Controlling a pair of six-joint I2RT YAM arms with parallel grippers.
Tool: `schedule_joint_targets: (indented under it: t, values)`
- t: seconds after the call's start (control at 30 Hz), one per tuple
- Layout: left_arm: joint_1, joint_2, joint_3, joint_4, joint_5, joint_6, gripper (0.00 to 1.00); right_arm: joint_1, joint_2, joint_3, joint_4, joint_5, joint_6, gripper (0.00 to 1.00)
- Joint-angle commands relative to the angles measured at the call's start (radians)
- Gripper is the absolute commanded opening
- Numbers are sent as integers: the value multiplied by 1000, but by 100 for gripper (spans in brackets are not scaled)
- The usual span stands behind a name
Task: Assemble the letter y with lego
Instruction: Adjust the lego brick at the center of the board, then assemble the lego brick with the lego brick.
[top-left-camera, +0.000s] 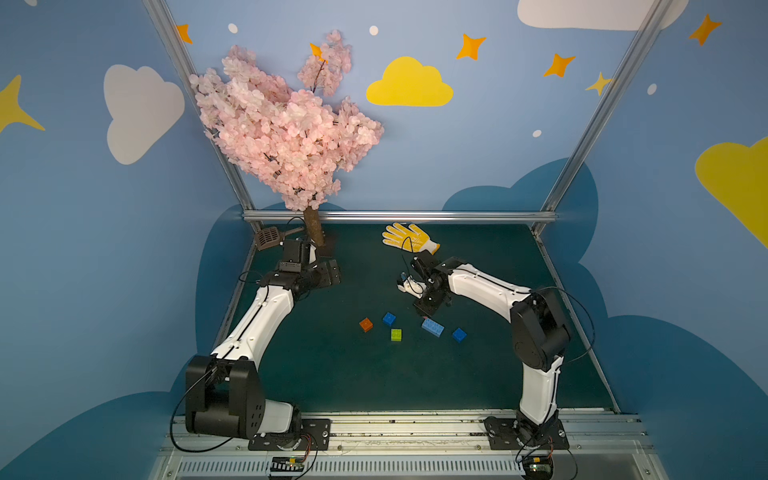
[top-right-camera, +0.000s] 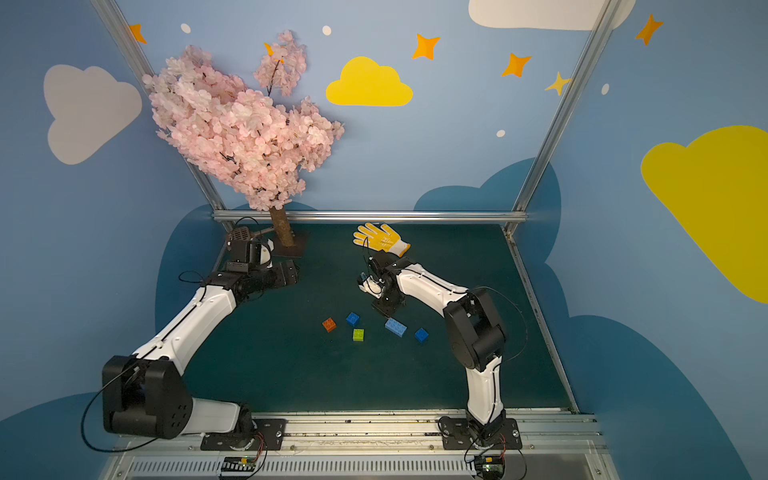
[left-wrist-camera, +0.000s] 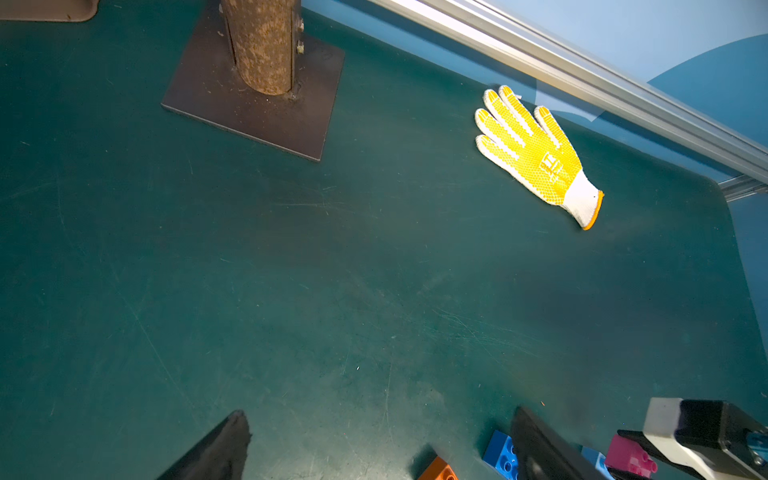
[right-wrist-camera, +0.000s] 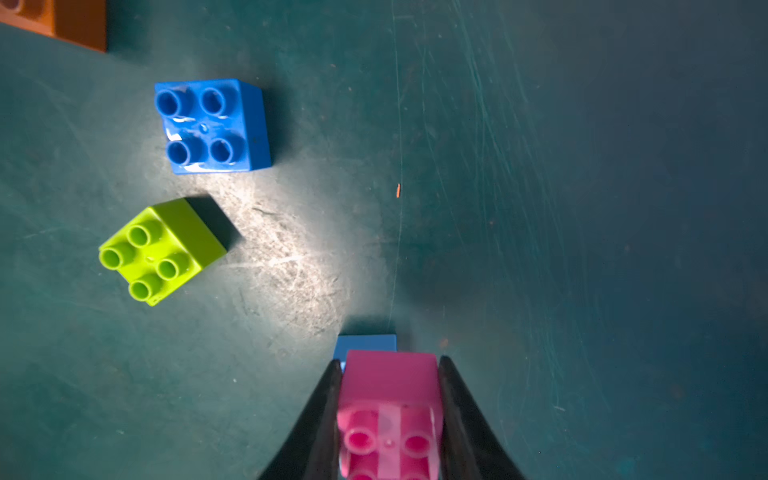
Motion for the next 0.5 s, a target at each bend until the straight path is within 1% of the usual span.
schedule_joint_targets:
  t: [0.0,0.47]
  values:
    - [6,18,26,-24,8,-3,98,-3,17,-9,-3,-9,-23,0]
    - [11,31,37,-40,3,-7,100,0,22,-48,4,-35,5,0]
